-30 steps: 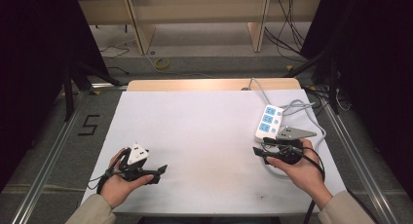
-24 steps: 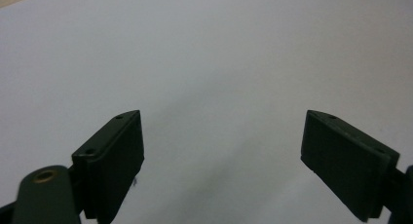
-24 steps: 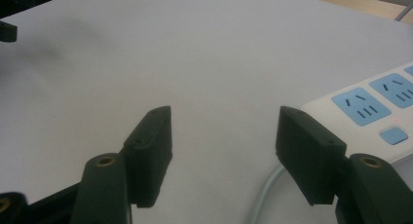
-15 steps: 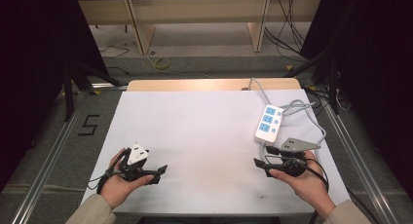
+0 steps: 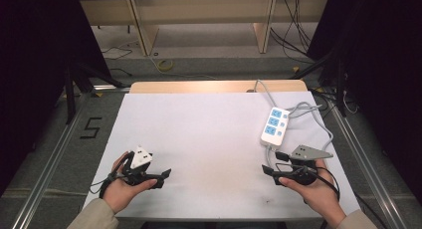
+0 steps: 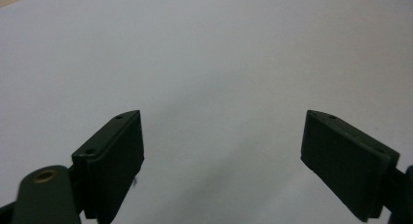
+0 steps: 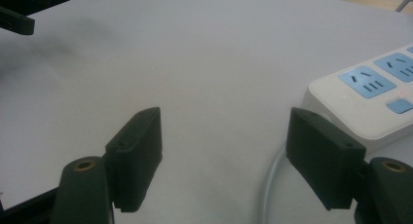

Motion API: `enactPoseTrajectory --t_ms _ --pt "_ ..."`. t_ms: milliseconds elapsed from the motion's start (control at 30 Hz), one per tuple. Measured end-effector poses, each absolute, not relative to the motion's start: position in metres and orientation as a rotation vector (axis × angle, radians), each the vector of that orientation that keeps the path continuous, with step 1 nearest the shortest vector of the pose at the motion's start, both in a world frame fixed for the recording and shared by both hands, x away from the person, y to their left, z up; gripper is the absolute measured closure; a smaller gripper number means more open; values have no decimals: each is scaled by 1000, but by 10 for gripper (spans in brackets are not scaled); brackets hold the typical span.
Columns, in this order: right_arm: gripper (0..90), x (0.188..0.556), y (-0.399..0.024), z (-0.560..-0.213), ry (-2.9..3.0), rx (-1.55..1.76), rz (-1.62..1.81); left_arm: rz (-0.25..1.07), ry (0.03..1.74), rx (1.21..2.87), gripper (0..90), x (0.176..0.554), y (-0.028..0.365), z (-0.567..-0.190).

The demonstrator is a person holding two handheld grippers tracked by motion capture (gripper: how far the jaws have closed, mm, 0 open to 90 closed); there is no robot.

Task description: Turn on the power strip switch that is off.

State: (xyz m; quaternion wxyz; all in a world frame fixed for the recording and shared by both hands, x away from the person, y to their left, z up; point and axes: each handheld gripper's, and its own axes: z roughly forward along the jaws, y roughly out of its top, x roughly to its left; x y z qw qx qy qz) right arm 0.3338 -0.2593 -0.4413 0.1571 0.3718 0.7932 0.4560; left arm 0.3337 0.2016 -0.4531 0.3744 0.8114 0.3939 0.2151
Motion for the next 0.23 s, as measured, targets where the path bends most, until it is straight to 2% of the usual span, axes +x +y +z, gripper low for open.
enactPoseTrajectory --t_ms 233 --pt "296 334 -260 -442 2268 1063 1308 549 1009 2072 154 334 201 -453"
